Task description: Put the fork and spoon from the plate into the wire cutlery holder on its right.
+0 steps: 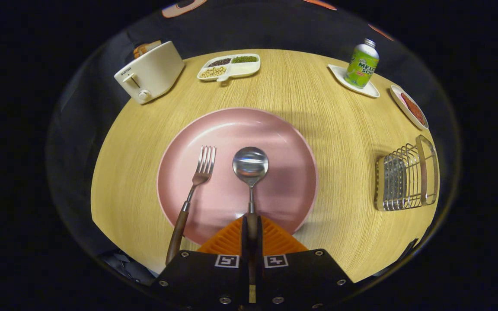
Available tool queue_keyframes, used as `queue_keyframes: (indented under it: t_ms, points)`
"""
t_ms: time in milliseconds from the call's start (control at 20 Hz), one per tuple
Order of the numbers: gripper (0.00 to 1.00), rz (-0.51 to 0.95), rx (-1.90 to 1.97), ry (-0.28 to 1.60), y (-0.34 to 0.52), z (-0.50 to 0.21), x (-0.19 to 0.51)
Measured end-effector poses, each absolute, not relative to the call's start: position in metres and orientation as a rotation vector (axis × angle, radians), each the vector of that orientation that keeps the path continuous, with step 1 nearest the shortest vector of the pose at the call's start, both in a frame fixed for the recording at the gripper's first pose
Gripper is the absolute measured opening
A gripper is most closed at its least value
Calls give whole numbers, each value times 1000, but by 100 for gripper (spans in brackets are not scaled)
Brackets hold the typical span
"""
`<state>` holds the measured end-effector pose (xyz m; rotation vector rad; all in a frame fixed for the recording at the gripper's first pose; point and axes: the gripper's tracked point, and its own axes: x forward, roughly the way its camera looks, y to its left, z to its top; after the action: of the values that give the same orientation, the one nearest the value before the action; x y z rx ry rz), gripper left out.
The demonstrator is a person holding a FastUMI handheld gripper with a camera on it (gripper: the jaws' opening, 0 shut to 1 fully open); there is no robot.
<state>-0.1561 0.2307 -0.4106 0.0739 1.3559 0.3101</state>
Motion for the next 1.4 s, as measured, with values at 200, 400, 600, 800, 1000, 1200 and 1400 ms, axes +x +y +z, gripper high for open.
queue_keyframes:
  t_ms: [200,400,600,800,1000,1200,1400]
  points:
    - [6,322,106,1245,220,-386,-137]
    - [6,292,131,1151,196,-353,-118]
    - [6,258,114,1032,163,-322,-102]
    - [6,204,120,966,127,-295,-93]
    - [6,148,108,917,89,-270,-83]
    - [6,107,86,893,56,-255,-79]
    - [7,82,54,941,29,-259,-83]
